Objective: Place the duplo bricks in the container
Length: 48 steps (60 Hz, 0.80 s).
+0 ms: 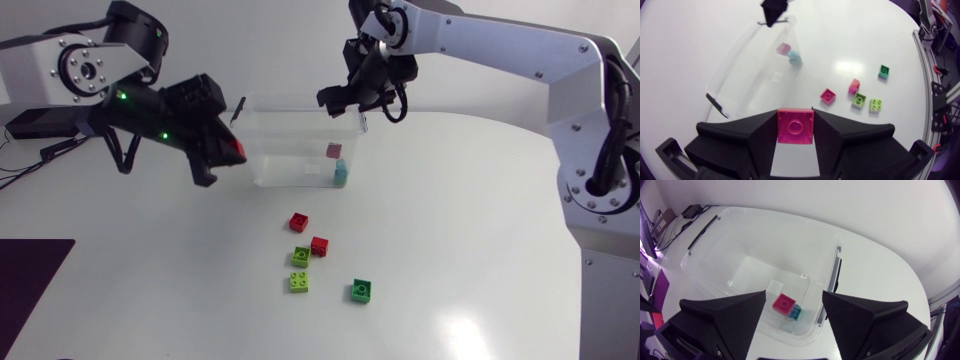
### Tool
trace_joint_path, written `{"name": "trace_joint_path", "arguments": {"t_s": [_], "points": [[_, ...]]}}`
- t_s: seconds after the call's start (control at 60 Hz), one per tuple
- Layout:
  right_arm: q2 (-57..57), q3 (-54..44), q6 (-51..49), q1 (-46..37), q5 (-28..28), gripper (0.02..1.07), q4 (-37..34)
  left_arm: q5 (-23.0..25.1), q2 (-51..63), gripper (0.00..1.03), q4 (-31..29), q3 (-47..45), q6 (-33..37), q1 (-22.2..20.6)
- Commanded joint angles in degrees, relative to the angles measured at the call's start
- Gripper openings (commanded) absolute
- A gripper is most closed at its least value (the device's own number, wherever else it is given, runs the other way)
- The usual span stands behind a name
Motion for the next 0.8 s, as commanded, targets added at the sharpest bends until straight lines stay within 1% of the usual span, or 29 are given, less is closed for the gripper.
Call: {"name": "trace_joint_path", "arguments": {"t_s": [0.0,0.083,0.183,0.25,0.4,0.483,0.583,0.6,0.667,0.7,0.717,0.733,0.783], "points": [[0.74,1.97,0.60,0.20,0.55,1.02,-1.32,1.24,2.48,0.30,4.10,3.50,-5.99,0.53],[-1.37,1.45,0.69,0.20,0.46,1.02,-2.72,1.24,4.85,0.30,8.67,6.57,-10.92,0.79],[-6.91,-2.95,0.51,0.55,0.38,1.02,-2.90,1.24,9.60,0.31,13.86,11.76,-17.51,1.15],[-10.86,-6.82,0.25,0.99,0.29,1.02,-3.08,1.06,12.94,0.31,14.65,15.10,-19.18,0.79],[-20.53,-19.12,-0.72,2.40,-0.77,1.02,-2.99,-2.28,20.06,0.31,18.43,21.52,-23.92,-0.26],[-25.63,-26.59,-1.16,3.46,-2.61,1.02,-2.55,-3.51,23.05,0.32,18.69,24.59,-25.24,-0.70],[-31.43,-36.61,-2.74,5.74,-4.02,1.02,-1.05,-5.71,26.65,0.33,19.57,27.58,-26.21,-1.40],[-33.19,-40.21,-3.35,6.80,-4.11,1.02,-0.18,-6.15,28.06,0.33,20.01,28.72,-26.82,-1.40],[-36.00,-46.46,-4.15,8.64,-4.11,1.02,1.49,-6.50,30.17,0.38,20.10,30.66,-27.44,-1.40],[-37.23,-49.36,-4.67,9.61,-4.11,1.02,2.20,-7.03,31.04,0.42,20.18,31.45,-27.61,-1.40],[-37.94,-51.11,-4.94,10.05,-4.11,1.02,2.73,-7.11,31.48,0.48,20.18,31.80,-27.61,-1.40],[-38.29,-52.08,-5.11,10.31,-4.19,1.02,2.90,-7.11,31.66,0.50,20.18,31.97,-27.61,-1.40],[-39.52,-56.21,-6.26,11.45,-4.99,1.02,3.78,-7.47,32.27,0.67,20.27,32.33,-27.61,-1.40]]}}
